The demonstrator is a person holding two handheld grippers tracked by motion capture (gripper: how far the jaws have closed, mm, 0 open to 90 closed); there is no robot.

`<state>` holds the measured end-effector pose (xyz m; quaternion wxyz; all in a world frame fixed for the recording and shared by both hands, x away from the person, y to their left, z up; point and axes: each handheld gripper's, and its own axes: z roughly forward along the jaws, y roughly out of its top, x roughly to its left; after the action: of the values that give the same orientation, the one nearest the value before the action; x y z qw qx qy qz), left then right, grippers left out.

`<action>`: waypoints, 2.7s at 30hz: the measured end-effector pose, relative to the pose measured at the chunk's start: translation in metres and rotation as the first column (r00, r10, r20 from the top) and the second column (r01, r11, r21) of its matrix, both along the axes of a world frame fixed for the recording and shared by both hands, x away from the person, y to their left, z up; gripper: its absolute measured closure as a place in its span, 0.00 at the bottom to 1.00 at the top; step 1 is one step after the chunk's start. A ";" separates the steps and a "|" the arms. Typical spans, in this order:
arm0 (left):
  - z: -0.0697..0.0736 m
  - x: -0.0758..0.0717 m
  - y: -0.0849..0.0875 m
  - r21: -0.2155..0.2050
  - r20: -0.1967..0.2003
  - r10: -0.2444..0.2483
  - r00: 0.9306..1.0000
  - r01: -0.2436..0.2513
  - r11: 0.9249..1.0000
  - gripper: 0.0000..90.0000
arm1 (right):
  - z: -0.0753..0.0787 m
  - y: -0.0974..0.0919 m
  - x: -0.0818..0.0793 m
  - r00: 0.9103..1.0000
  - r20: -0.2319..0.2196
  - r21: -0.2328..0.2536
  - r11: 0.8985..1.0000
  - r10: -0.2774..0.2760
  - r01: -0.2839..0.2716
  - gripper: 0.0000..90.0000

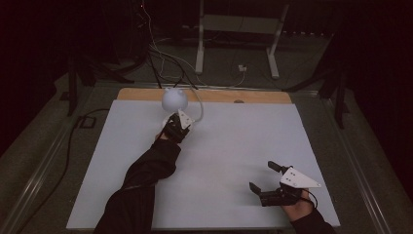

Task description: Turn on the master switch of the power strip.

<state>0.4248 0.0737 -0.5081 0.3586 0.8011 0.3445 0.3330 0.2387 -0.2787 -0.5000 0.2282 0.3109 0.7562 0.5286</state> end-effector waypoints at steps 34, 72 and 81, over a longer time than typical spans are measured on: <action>-0.005 0.010 -0.005 0.113 -0.057 0.028 0.998 -0.022 0.993 1.00 | 0.000 0.001 0.000 1.000 -0.002 -0.001 1.000 0.007 -0.007 0.00; 0.002 0.017 -0.010 0.173 -0.151 -0.005 0.988 0.031 0.984 1.00 | -0.001 0.004 -0.001 1.000 -0.008 -0.010 1.000 0.023 -0.023 0.00; 0.001 0.017 -0.011 0.209 -0.133 0.000 0.991 0.028 0.977 1.00 | -0.001 0.004 -0.001 1.000 -0.010 -0.007 1.000 0.026 -0.026 0.00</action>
<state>0.4422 0.0631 -0.5066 0.2504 0.8574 0.3245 0.3113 0.2377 -0.2750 -0.5012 0.2188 0.3029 0.7632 0.5272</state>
